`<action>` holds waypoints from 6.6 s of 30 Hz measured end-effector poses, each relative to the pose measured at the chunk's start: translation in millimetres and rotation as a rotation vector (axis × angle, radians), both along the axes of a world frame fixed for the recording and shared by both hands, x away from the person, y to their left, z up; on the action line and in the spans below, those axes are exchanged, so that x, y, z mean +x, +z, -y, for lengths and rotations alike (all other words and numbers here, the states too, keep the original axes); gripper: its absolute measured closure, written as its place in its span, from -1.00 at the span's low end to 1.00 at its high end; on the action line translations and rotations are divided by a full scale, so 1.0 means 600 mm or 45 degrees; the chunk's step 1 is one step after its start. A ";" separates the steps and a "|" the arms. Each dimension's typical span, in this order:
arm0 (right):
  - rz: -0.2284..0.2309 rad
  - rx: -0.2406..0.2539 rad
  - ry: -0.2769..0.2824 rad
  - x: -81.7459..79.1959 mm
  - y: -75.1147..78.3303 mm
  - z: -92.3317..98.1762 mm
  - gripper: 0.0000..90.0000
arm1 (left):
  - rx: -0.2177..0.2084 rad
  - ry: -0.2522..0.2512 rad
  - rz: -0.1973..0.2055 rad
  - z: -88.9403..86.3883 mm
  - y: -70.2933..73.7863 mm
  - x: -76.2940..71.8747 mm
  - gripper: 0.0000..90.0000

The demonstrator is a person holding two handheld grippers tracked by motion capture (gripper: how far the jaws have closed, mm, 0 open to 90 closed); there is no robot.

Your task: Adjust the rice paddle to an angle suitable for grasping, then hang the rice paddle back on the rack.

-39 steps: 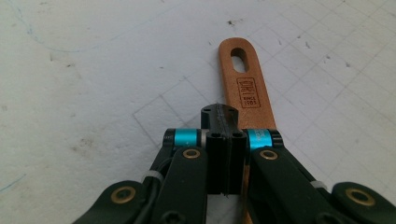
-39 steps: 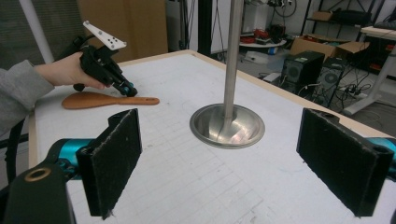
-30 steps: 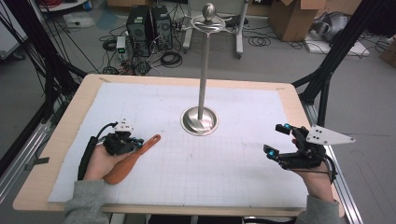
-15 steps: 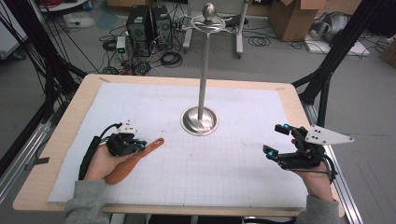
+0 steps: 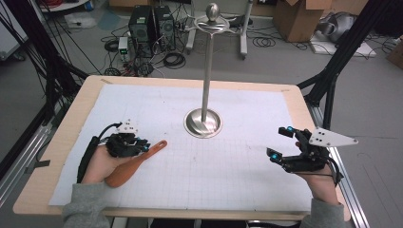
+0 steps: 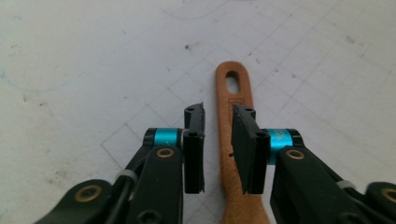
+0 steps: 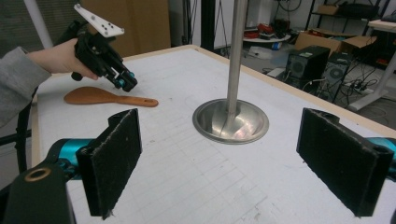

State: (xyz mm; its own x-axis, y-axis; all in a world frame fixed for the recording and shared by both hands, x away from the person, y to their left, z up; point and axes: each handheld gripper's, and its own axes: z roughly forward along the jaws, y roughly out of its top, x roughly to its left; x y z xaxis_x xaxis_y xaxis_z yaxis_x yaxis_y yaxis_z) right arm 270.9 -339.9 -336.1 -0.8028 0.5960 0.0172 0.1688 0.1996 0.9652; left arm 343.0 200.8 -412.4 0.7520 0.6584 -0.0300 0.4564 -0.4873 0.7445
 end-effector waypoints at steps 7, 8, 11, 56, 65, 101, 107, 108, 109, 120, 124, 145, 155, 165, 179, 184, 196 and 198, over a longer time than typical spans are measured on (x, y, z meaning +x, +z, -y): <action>0.008 0.010 -0.006 -0.002 0.002 0.006 -0.72 | -0.057 -0.044 0.053 0.008 0.022 -0.010 -0.14; 0.008 0.010 -0.006 -0.002 0.002 0.006 -0.72 | -0.048 -0.052 0.050 0.011 0.022 -0.010 -0.14; 0.010 0.012 -0.006 -0.004 0.003 0.008 -0.72 | -0.006 -0.053 0.072 0.021 0.021 -0.009 -0.54; -0.015 -0.004 0.028 -0.002 0.000 0.007 -0.71 | 0.136 -0.042 -0.169 0.049 0.027 0.015 -0.67; -0.024 -0.019 0.041 -0.002 -0.001 0.004 -0.71 | 0.231 -0.050 -0.273 0.053 0.024 0.025 -0.53; -0.047 -0.073 0.078 -0.001 -0.005 -0.006 -0.71 | 0.454 -0.075 -0.449 0.082 0.006 0.047 0.11; -0.046 -0.082 0.085 0.000 -0.006 -0.006 -0.71 | 0.521 -0.093 -0.456 0.086 0.009 0.049 0.18; -0.045 -0.084 0.085 0.000 -0.006 -0.007 -0.71 | 0.531 -0.091 -0.458 0.087 0.010 0.049 0.20; -0.044 -0.085 0.085 0.000 -0.006 -0.007 -0.71 | 0.548 -0.094 -0.455 0.088 0.011 0.050 0.24; -0.055 -0.096 0.096 -0.001 -0.007 -0.009 -0.71 | 0.613 -0.096 -0.477 0.098 0.012 0.052 0.40; -0.057 -0.104 0.097 0.000 -0.008 -0.009 -0.71 | 0.603 -0.095 -0.486 0.096 0.012 0.054 0.42; -0.066 -0.118 0.097 0.001 -0.010 -0.011 -0.71 | 0.495 -0.051 -0.368 0.078 0.034 0.038 0.45; -0.061 -0.104 0.103 0.004 -0.007 -0.013 -0.71 | 0.375 -0.015 -0.292 0.061 0.056 0.021 0.45; -0.048 -0.086 0.112 0.007 -0.004 -0.013 -0.71 | 0.238 -0.006 -0.192 0.042 0.075 0.002 0.45; -0.037 -0.077 0.116 0.017 -0.002 -0.019 -0.71 | 0.105 0.036 -0.042 0.031 0.092 -0.018 0.45; -0.040 -0.075 0.116 0.020 -0.002 -0.021 -0.71 | 0.047 0.040 -0.008 0.028 0.097 -0.022 0.45; -0.041 -0.072 0.125 0.024 -0.002 -0.025 -0.71 | -0.085 0.047 0.107 0.035 0.109 -0.028 0.46; -0.040 -0.072 0.122 0.024 -0.002 -0.024 -0.71 | -0.113 0.050 0.119 0.036 0.110 -0.029 0.45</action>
